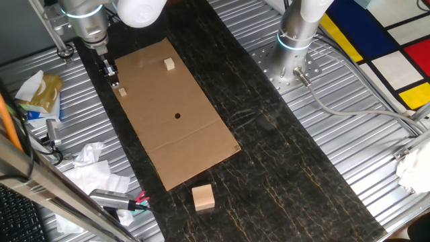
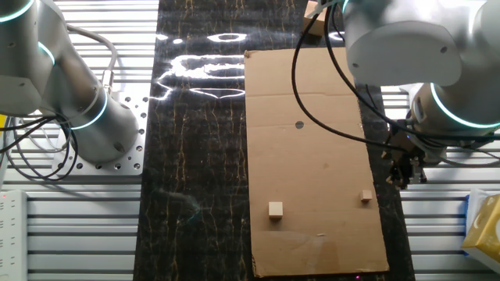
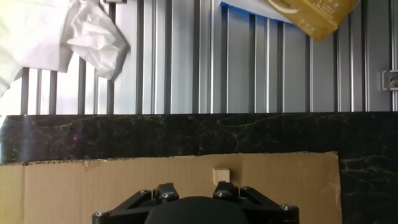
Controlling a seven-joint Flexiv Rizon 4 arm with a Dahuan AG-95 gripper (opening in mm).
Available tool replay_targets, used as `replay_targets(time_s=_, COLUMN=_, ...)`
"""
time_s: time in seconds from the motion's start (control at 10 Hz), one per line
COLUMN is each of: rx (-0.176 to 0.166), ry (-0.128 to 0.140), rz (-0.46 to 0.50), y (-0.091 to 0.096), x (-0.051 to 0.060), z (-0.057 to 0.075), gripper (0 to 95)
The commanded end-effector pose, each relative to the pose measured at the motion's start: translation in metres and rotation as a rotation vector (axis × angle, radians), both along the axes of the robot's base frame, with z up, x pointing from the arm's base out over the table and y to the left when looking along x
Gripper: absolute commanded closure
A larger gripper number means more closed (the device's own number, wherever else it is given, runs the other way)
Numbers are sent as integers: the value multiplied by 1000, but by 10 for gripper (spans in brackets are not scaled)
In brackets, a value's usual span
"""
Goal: Grab the block and place it at the designated location
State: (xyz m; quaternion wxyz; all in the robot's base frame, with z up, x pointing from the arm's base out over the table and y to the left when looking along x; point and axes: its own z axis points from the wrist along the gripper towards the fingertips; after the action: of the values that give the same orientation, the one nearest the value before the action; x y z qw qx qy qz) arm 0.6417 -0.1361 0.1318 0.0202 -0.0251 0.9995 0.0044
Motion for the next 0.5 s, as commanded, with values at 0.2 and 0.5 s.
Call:
replay_targets(time_s=0.2, rx=0, ry=1, rz=4, y=-3, x=3, z=-2, gripper=570)
replay_targets(time_s=0.5, rx=-2, ry=2, rz=4, y=-4, x=7, z=-3, gripper=570)
